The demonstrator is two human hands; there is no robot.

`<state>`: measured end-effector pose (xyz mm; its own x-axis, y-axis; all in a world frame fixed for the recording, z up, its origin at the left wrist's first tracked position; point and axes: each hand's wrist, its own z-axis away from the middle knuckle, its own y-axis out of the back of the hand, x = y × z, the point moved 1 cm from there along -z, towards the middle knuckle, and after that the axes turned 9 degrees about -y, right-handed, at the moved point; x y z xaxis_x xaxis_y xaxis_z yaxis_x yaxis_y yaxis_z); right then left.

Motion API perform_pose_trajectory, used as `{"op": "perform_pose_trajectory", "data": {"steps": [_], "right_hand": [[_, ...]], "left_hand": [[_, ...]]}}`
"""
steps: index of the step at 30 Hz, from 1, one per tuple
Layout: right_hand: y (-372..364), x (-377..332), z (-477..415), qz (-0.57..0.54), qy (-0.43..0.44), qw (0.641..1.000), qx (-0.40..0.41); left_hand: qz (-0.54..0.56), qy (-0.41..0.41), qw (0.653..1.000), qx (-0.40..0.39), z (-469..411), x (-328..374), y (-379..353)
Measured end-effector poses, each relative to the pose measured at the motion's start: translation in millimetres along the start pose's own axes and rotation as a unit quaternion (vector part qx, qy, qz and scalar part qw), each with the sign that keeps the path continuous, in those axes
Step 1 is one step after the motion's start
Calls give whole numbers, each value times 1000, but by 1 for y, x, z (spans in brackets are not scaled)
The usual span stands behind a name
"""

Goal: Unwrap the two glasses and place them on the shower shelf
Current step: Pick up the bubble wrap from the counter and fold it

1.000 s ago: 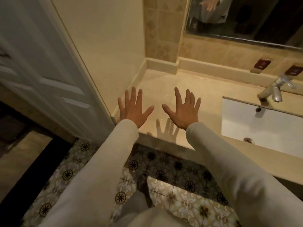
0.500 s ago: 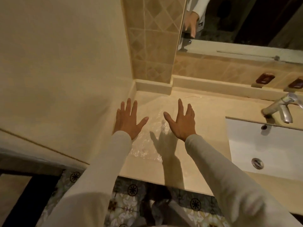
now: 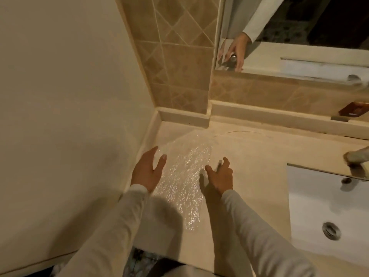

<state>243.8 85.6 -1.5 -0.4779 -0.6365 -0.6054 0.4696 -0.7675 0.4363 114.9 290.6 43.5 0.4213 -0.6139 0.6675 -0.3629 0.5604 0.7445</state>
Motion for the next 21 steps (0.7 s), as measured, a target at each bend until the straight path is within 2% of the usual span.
{"op": "perform_pose_trajectory", "data": {"steps": [6,13,15,19,21], "right_hand": [[-9,-5,-7,34,-33,998,33],[-31,-9,-9,14,-104,994,-26],[-39,-7,-8,20,-101,994,-36],[-43,-12,5,-38,-40,998,-20],[-35,-18,15,-126,-13,991,-53]], "left_hand": [[20,56,998,-22,-5,-20,-15],[18,110,991,-79,-9,-41,-23],[24,117,989,-92,-9,-46,-23],[49,149,983,-97,-8,-57,-23],[49,171,978,-109,-11,-60,-25]]}}
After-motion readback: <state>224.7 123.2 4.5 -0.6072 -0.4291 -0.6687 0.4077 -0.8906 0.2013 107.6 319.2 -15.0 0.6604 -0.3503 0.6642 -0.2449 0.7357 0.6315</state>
